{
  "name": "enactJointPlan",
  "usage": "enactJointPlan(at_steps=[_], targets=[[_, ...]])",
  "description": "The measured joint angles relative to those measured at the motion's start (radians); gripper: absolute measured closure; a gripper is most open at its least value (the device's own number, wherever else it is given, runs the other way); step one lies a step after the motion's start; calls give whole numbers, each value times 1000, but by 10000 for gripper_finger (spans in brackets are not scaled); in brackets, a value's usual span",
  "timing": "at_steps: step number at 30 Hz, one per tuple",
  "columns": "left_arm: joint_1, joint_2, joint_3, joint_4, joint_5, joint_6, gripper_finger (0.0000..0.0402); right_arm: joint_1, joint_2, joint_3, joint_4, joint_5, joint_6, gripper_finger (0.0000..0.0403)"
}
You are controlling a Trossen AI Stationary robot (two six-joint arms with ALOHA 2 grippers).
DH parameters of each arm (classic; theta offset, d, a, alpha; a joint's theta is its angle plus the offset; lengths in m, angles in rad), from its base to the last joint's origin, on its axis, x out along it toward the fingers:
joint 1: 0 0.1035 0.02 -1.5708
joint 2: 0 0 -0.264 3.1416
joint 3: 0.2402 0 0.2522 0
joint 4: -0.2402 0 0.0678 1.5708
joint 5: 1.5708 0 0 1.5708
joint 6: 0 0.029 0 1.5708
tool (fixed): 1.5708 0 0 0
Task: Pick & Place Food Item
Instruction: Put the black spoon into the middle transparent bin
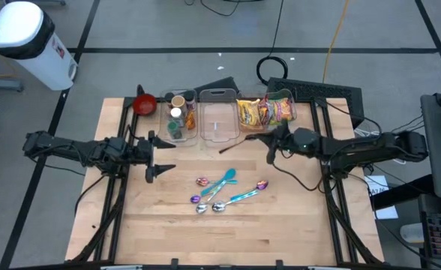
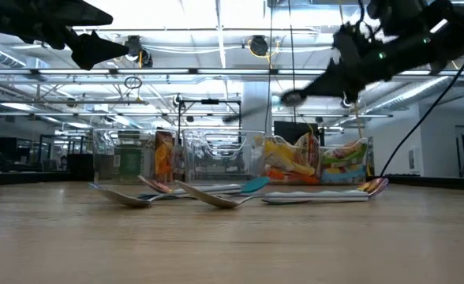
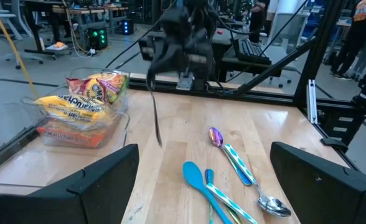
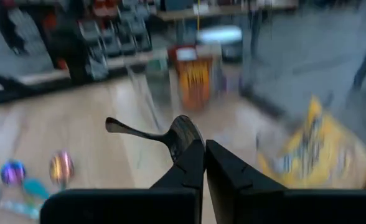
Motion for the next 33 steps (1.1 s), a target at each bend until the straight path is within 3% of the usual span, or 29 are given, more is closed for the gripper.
enactJointPlan(at_steps=[6,17,23,33], targets=[[0,0,0,0,0,1,34,-35,17,146,-1,-4,-159,402],[0,0,0,0,0,1,34,-240,346,691,-563,-176,-388,403],[0,0,0,0,0,1,34,-270,524,779,-586,-244,-570,403],[0,0,0,0,0,0,34,-269,666,792,-477,-244,-639,403]])
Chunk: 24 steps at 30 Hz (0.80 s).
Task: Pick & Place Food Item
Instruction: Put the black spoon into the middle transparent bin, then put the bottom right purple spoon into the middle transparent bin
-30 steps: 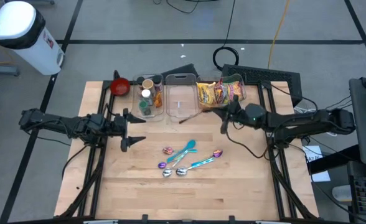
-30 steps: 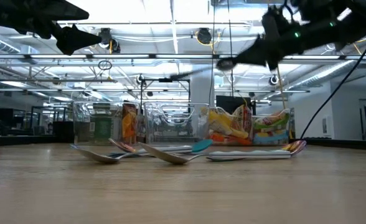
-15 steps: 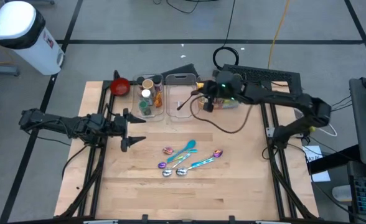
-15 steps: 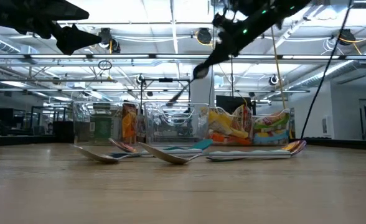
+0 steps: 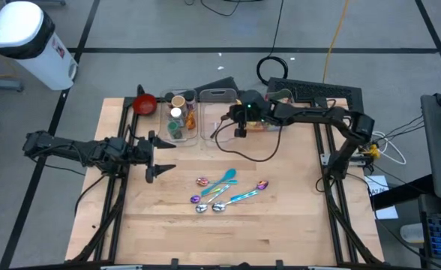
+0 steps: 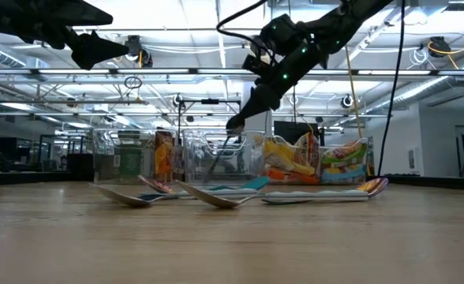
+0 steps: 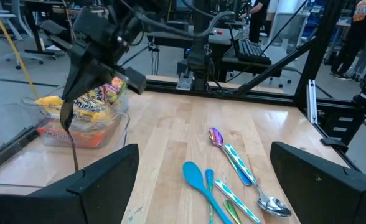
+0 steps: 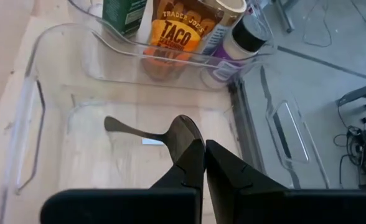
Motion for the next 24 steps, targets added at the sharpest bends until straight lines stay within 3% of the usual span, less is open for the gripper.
enactJointPlan(at_steps=[12,20,24], targets=[[0,0,0,0,0,0,34,0,76,2,31,3,-99,387],[0,0,0,0,0,0,34,4,89,0,88,15,-160,278],[0,0,0,0,0,0,34,30,66,0,88,164,-117,221]])
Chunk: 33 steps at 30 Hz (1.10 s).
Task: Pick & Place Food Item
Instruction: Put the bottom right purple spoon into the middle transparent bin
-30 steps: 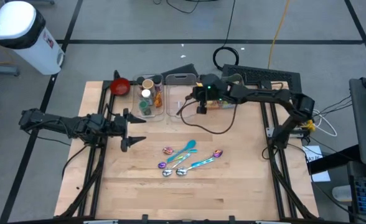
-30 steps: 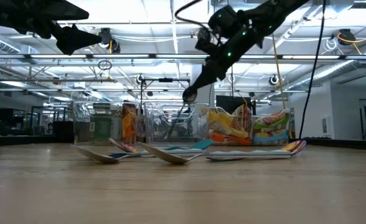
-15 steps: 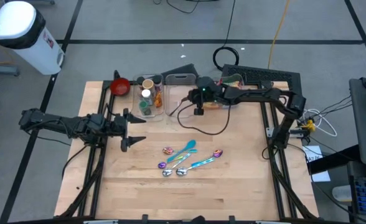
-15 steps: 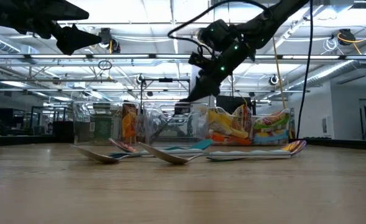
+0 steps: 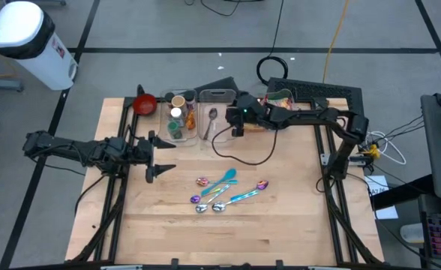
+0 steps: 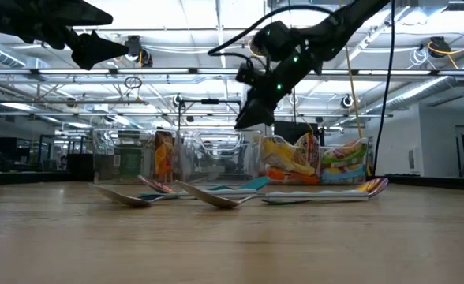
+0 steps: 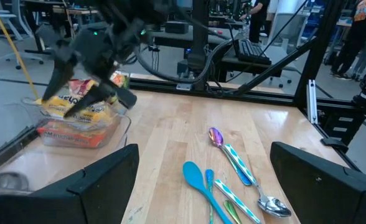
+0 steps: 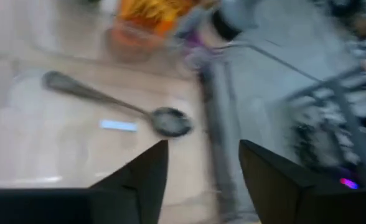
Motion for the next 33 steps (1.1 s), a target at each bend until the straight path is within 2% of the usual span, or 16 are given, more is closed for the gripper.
enactJointPlan(at_steps=[3,7,15,18,20,24,28,33], targets=[[0,0,0,0,0,0,34,45,-38,1,-21,115,8,192],[0,0,0,0,0,0,34,132,-117,-1,-121,182,65,170],[0,0,0,0,0,0,34,354,-341,0,-473,169,363,171],[0,0,0,0,0,0,34,426,-413,-2,-615,87,516,175],[0,0,0,0,0,0,34,466,-452,-21,-646,20,606,175],[0,0,0,0,0,0,34,538,-534,-127,-635,-57,809,175],[0,0,0,0,0,0,34,579,-607,-298,-630,-56,1027,176],[0,0,0,0,0,0,34,585,-686,-536,-531,-59,1246,175]])
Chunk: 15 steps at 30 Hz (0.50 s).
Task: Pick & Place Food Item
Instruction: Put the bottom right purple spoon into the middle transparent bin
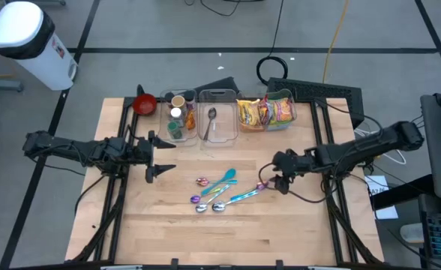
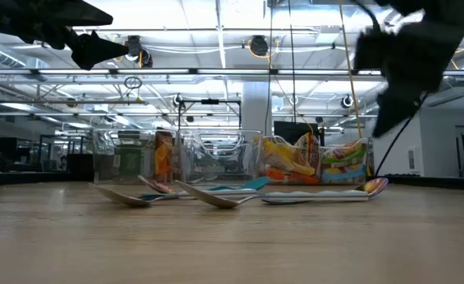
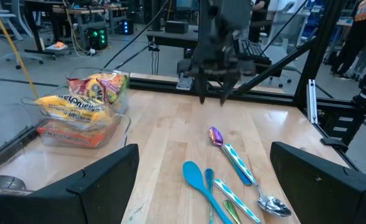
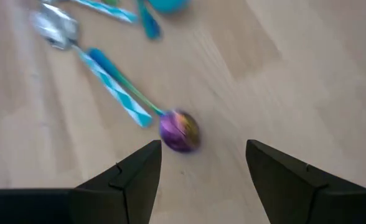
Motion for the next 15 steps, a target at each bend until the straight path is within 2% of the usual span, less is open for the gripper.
enactJointPlan(at_steps=[3,8,15], targets=[[0,0,0,0,0,0,34,-15,-31,-111,71,-29,72,175],[0,0,0,0,0,0,34,-38,-44,-266,309,-134,115,176],[0,0,0,0,0,0,34,-47,-40,-408,568,-133,191,183]])
